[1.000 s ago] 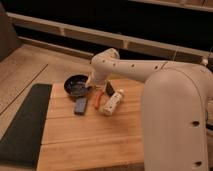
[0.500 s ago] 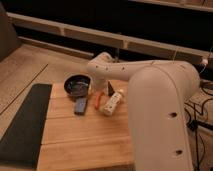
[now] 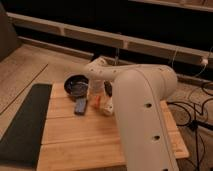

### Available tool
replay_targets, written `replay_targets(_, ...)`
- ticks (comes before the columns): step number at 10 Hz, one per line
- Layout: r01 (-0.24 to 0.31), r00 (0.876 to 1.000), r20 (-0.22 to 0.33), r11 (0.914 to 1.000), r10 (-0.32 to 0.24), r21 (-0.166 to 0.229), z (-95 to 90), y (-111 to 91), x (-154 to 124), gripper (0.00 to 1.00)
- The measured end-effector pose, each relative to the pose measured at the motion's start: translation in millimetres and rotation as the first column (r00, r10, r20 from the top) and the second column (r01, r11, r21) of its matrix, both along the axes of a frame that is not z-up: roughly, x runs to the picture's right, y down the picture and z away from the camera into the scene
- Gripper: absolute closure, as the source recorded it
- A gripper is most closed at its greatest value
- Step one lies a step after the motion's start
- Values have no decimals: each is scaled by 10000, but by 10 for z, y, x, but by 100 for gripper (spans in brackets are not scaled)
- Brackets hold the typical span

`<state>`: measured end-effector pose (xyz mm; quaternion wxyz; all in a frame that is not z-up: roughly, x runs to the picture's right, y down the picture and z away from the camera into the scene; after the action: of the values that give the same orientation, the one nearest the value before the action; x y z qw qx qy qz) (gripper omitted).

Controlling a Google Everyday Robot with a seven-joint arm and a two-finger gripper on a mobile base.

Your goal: Place the pepper on the white sponge

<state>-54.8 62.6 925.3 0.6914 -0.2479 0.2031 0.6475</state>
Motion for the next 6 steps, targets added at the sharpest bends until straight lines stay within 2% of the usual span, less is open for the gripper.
replay_targets(1, -59, 9999, -87, 9995, 56, -297, 80, 69, 29, 35)
replay_targets(4, -177, 9993, -349, 9975, 153, -690, 222, 124, 112, 37)
replay_targets(5, -199, 9992, -362, 9973, 174, -701, 246, 111, 119, 43)
replay_targets(6, -222, 9992, -359, 9973, 197, -699, 271, 98, 122, 55)
